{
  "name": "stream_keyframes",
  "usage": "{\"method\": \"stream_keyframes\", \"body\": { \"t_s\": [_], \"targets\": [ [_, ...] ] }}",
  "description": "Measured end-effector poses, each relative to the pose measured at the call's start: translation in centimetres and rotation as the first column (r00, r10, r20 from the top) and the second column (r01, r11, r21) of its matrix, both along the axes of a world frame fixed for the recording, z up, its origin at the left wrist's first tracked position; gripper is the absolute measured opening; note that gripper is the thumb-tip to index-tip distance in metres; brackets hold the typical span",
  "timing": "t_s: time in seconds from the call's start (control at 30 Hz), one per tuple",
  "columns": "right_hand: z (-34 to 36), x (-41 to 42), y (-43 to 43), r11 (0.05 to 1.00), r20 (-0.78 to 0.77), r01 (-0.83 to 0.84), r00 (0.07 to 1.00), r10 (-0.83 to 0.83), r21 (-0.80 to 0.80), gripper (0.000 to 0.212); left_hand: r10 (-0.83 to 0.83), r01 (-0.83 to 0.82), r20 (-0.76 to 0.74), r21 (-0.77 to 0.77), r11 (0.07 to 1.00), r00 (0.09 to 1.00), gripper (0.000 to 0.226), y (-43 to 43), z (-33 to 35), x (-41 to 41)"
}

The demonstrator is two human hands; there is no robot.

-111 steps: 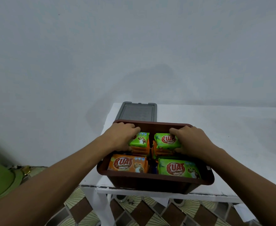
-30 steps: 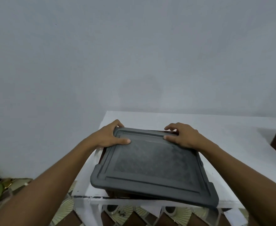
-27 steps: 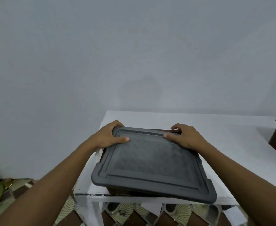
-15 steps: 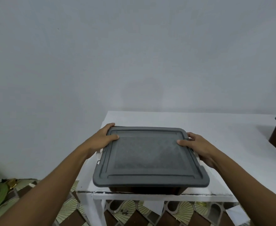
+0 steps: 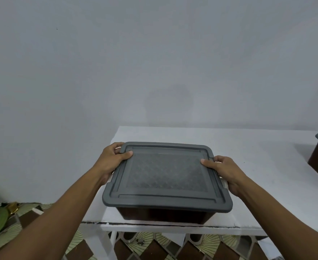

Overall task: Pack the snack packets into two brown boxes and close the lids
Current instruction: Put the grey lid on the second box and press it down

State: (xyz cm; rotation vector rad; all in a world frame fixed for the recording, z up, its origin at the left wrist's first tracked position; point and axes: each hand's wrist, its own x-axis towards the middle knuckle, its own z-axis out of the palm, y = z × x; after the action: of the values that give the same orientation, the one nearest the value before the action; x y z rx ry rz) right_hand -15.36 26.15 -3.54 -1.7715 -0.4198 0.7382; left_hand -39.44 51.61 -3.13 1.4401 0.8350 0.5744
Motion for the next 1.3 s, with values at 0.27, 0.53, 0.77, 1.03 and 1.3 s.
{"method": "stream_keyframes", "body": {
  "t_s": [0.27, 0.53, 0.77, 1.03, 1.3],
  "targets": [
    [1.8, 7.1, -5.1, 0.990, 0.049, 0.095, 0.995, -0.091, -0.100, 0.040, -0.021, 0.020, 0.016, 0.056, 0.998, 1.000, 0.031, -5.5, 0.1, 9.4],
    [3.0, 14.4, -9.4, 0.963, 0.163, 0.175, 0.976, -0.143, -0.204, 0.040, -0.035, 0.058, -0.105, 0.227, 0.972, 0.994, 0.034, -10.1, 0.8, 18.8],
    [2.1, 16.2, -9.8, 0.956, 0.512, 0.147, 0.859, 0.004, -0.253, 0.059, 0.143, 0.280, -0.433, 0.765, 0.580, 0.890, 0.051, -11.3, 1.0, 20.0],
    [2.3, 13.5, -9.4, 0.770, 0.714, 0.060, 0.424, 0.557, -0.636, 0.066, 0.168, 0.651, -0.729, 0.673, 0.351, 0.663, 0.071, -14.0, 0.8, 18.6],
    [2.8, 13.6, -8.9, 0.765, 0.671, 0.113, 0.572, 0.472, -0.634, 0.089, 0.159, 0.647, -0.782, 0.595, 0.476, 0.602, 0.076, -14.6, 1.4, 18.5]
  ]
}}
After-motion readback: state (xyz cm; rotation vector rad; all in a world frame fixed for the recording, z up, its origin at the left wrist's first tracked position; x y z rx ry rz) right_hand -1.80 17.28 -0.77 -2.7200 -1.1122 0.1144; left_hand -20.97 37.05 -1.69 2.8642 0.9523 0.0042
